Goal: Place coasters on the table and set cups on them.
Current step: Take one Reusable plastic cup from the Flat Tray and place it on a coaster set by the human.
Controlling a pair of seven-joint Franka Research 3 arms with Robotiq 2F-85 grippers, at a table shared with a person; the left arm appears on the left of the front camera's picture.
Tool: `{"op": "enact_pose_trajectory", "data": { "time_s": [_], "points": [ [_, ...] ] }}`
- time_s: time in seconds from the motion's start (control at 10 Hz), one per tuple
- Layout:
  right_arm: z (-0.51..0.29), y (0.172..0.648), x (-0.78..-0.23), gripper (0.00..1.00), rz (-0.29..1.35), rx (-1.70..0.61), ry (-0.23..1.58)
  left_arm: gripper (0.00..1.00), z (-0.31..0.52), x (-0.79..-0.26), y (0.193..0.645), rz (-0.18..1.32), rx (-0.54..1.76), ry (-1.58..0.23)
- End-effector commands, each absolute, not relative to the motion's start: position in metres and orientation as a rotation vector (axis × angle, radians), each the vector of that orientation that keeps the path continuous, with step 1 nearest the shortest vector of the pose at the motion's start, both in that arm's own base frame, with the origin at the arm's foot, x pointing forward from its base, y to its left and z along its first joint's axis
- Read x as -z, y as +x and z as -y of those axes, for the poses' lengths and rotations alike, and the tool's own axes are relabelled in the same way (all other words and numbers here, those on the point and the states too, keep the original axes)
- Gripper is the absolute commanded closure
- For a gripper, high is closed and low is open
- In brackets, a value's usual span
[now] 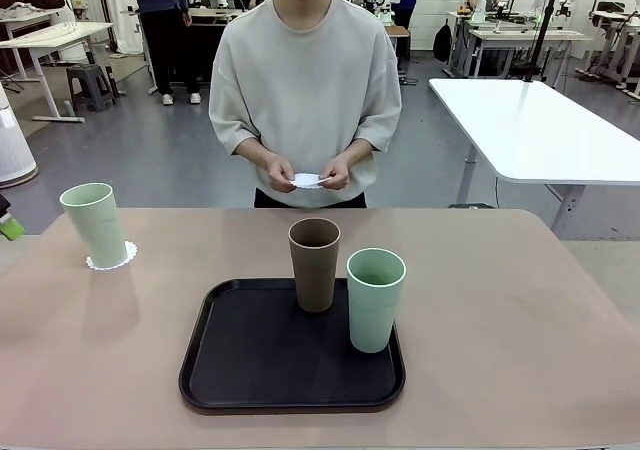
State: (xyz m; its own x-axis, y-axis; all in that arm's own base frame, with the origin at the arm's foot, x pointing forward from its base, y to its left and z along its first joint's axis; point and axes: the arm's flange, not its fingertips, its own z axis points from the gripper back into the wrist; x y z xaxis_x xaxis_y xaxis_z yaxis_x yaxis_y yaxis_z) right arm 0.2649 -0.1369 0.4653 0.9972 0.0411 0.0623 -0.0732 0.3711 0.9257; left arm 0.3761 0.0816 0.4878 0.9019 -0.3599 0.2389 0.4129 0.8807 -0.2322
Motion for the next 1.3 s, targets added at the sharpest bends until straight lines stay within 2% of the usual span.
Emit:
{"op": "enact_pose_trajectory", "data": {
  "time_s": [0.0,0.3,0.5,0.8,1.2],
  "points": [
    [0.137,0.265,-0.465,0.0,0.038,-0.079,1.202,0.0,-0.093,-0.504,0.376,0.341,0.371,-0.682],
    [0.137,0.265,-0.465,0.0,0.038,-0.079,1.202,0.0,-0.141,-0.481,0.362,0.41,0.352,-1.185],
    [0.137,0.265,-0.465,0.0,0.038,-0.079,1.202,0.0,-0.181,-0.463,0.365,0.387,0.276,-1.371],
    [0.137,0.265,-0.465,0.0,0.038,-0.079,1.202,0.0,-0.215,-0.439,0.354,0.318,0.211,-1.439],
    [0.137,0.265,-0.465,0.0,0.038,-0.079,1.202,0.0,-0.228,-0.401,0.35,0.216,0.19,-1.386]
  ]
}}
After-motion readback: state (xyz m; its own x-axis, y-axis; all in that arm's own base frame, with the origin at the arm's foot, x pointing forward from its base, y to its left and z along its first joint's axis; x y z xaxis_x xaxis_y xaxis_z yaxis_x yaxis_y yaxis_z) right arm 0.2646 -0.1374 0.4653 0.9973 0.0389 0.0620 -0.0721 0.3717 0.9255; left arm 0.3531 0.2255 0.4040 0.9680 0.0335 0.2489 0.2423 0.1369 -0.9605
